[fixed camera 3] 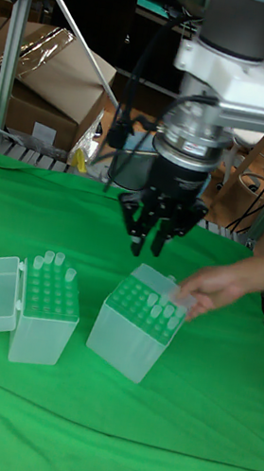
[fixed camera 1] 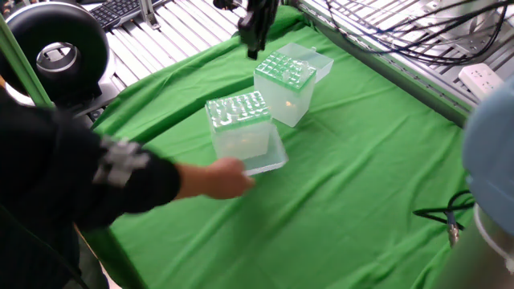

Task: Insert a large pipette tip into the holder for large pipette tips

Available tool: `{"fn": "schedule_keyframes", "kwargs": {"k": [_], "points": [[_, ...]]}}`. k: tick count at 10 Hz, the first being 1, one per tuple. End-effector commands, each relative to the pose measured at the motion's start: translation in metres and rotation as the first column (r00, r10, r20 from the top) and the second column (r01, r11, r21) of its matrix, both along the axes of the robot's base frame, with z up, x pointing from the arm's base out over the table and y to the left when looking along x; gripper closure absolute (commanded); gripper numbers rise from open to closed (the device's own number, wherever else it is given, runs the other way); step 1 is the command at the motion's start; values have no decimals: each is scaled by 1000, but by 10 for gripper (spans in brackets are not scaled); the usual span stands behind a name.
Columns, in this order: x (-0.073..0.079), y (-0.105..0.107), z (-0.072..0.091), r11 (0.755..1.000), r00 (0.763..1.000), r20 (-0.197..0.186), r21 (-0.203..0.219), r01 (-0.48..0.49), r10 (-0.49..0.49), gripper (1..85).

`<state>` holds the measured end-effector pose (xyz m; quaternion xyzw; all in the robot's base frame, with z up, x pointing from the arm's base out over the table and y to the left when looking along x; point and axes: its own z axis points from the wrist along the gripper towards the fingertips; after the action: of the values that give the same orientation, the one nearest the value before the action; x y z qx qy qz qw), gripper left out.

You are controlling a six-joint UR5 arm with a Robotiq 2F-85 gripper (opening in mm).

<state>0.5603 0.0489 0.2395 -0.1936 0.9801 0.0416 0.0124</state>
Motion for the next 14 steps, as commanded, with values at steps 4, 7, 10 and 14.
{"fn": "schedule_keyframes", "kwargs": {"k": [4,7,10,14], "points": [[1,33,-9,1000,1000,15,9,13,-14,533],[-12,51,-7,986,989,-6,82,-149,150,530],[-8,49,-7,991,994,-1,74,-110,110,503],[-6,52,-11,995,997,-3,61,-74,75,513]]}}
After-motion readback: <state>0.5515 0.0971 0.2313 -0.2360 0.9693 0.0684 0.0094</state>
